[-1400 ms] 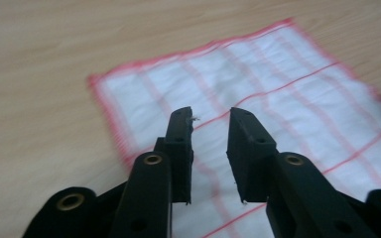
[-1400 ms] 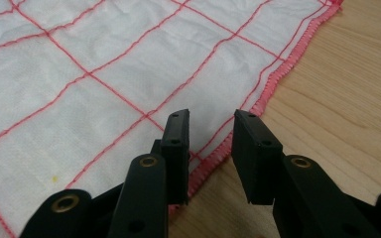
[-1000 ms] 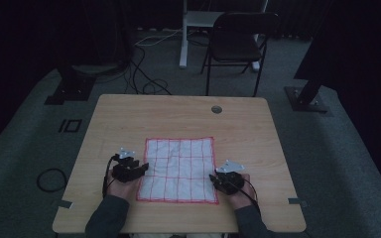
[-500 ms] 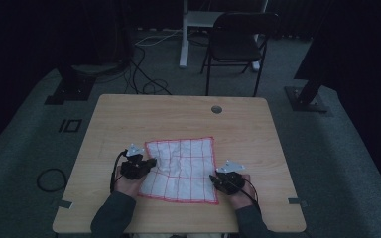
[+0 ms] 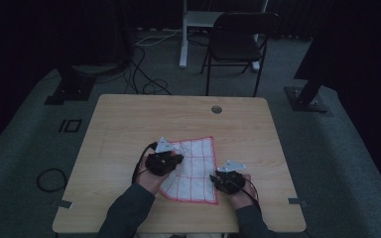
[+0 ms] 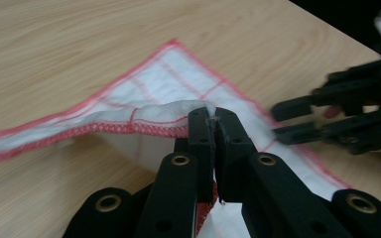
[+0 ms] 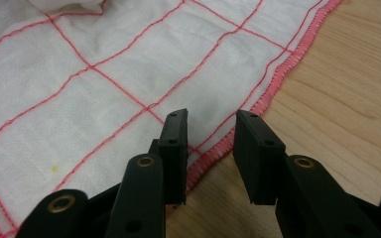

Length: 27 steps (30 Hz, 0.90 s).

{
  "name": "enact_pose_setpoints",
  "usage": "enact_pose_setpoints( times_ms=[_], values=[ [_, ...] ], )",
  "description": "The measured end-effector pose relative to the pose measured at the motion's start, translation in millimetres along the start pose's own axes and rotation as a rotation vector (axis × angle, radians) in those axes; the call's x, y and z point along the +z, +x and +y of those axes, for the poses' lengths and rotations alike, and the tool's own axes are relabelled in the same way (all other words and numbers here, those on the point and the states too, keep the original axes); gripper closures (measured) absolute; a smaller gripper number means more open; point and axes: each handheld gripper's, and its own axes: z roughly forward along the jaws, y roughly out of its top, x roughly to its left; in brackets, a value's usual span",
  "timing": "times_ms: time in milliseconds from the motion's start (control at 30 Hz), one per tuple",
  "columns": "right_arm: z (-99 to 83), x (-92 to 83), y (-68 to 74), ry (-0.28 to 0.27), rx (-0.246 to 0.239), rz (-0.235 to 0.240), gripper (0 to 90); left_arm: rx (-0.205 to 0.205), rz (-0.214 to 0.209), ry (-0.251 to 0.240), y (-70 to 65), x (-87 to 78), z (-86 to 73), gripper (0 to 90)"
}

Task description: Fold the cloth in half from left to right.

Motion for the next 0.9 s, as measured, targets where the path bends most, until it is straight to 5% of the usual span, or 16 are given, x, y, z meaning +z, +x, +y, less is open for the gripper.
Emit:
enact_pose_setpoints(
  times_ms=[133, 400, 500, 667, 900],
  values=[
    [-0.1, -0.2, -0.2, 0.0, 0.001, 0.001, 66.6, 0.043, -0.019, 0.028, -15.4, 17.2, 8.8, 87.3],
    [-1.5, -9.3, -8.3, -0.017, 0.035, -0.025, 65.9, 0.04, -0.064, 0.088, -33.1, 54.4, 11.4, 86.5],
    [-2.1, -13.4, -14.3, -0.026, 0.058, -0.044, 65.6, 0.055, -0.103, 0.108, -41.3, 65.3, 9.7, 78.3],
    [-2.8, -17.4, -19.2, -0.035, 0.082, -0.057, 65.1, 0.075, -0.141, 0.087, -48.8, 61.7, 11.3, 68.8],
    [3.9, -21.0, -17.0, -0.069, 0.075, -0.062, 63.5, 0.066, -0.103, 0.002, -39.3, 25.5, 8.5, 67.4]
  ],
)
